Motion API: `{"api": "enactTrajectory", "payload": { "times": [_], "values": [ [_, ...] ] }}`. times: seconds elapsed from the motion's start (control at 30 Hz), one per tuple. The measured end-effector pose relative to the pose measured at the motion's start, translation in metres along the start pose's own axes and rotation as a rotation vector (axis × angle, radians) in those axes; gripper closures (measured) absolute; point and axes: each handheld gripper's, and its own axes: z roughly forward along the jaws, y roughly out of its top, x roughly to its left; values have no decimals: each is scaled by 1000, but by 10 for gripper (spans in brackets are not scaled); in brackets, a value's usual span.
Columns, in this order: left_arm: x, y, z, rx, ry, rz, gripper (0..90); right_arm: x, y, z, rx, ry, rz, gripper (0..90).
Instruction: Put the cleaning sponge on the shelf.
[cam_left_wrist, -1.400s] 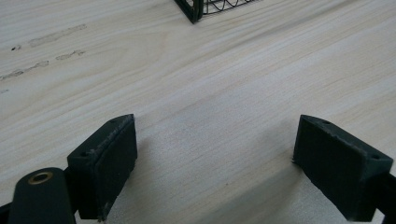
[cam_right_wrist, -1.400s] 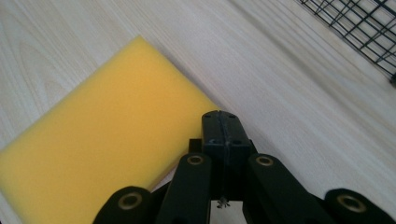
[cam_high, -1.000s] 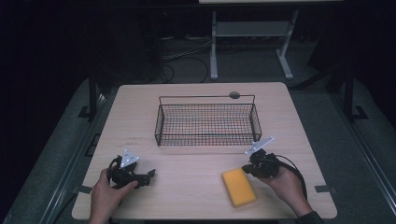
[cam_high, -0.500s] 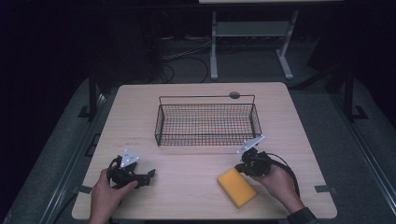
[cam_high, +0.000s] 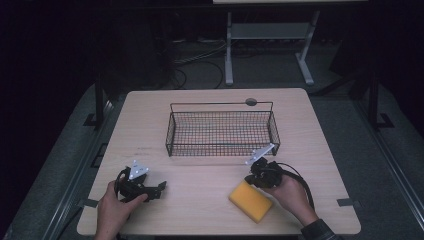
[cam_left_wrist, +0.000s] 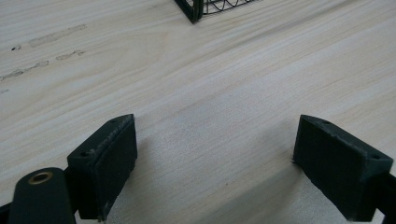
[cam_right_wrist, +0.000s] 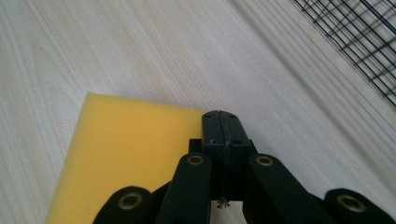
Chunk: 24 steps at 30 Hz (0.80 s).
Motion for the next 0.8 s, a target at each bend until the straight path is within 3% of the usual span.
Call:
{"api": "enactTrajectory", "payload": {
  "times": [0.33,0.5,0.67,0.8],
  "values": [
    [0,0,0,0,0,0,127,5,9,7,8,10,-30,897],
    [0,0,0,0,0,0,127,3,8,4,10,9,-22,895],
    [0,0,0,-2,1,-2,127,0,6,-5,6,4,-1,825],
    [0,0,0,-2,0,-3,127,-1,5,-15,-10,-11,21,689]
  ]
}}
